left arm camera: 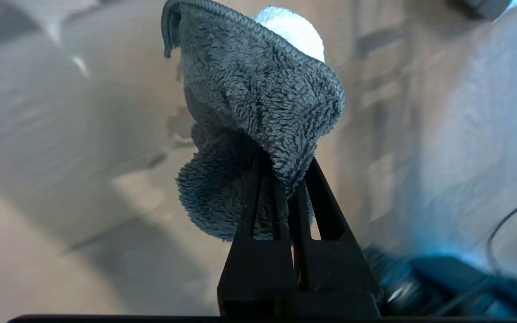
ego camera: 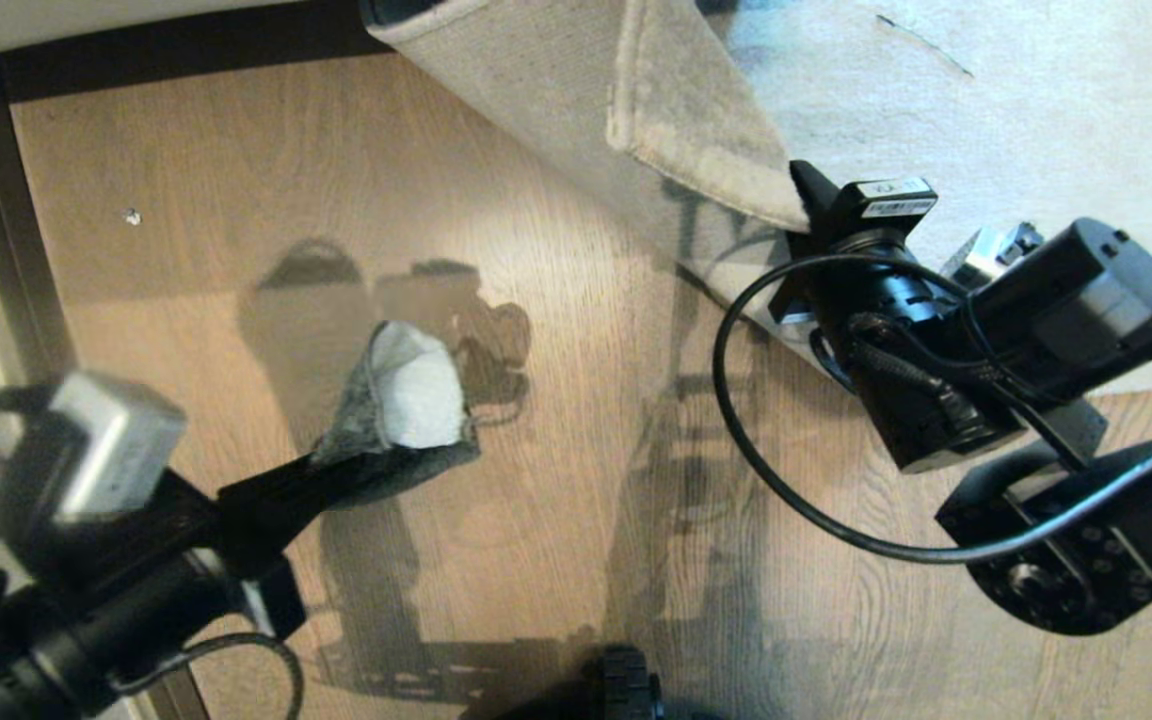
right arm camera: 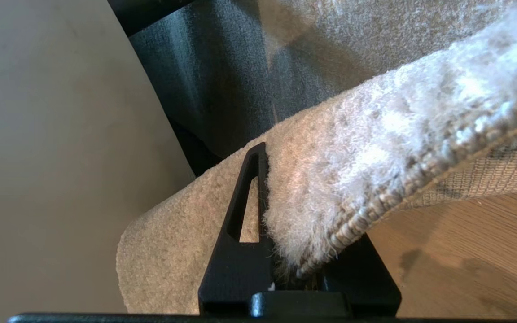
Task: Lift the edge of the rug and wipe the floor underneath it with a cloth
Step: Wipe the floor under the carpet with a rag
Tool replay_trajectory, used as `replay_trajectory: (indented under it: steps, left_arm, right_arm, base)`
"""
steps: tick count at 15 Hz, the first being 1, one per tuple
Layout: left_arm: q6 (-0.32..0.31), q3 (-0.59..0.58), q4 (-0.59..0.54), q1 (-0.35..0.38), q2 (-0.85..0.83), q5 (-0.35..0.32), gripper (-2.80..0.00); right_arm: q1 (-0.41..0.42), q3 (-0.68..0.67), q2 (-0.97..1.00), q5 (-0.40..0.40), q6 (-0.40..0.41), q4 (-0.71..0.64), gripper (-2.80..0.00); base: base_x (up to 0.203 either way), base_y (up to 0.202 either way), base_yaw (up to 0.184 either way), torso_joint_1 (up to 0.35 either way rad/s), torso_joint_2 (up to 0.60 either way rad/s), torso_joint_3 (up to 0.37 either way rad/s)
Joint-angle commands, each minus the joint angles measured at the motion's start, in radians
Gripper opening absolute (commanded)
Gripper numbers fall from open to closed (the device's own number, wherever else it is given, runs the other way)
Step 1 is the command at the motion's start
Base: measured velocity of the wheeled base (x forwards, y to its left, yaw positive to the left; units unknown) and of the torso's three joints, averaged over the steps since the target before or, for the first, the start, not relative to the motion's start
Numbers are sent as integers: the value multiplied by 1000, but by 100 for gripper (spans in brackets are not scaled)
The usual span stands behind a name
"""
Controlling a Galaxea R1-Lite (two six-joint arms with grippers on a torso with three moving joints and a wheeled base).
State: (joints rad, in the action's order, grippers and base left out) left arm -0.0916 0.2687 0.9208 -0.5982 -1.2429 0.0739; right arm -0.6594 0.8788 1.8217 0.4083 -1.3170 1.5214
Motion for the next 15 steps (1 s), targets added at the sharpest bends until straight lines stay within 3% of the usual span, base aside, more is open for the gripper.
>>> replay_trajectory:
  steps: [1,4,7,12,15]
  left_arm:
    - [30,49,218,-131,-323,104,-280]
    - [66,255,407,-232,-567,229,-280]
    - [80,440,459,-267,-708,320,-280]
    - [138,431,472,-265,-760,425,-280]
    - [158,432,473,-249,-778,450,-280]
  right_arm:
    - [0,11,8,3,-5,45,-280]
    - [1,20,21,4,2,45,-280]
    - [1,35,33,4,5,45,-280]
    - [0,40,33,9,6,45,-280]
    - [0,56,34,8,19,45,-280]
  base:
    - [0,0,0,0,0,0]
    - [0,0,0,0,0,0]
    - [0,0,0,0,0,0]
    - [0,0,0,0,0,0]
    - [0,0,0,0,0,0]
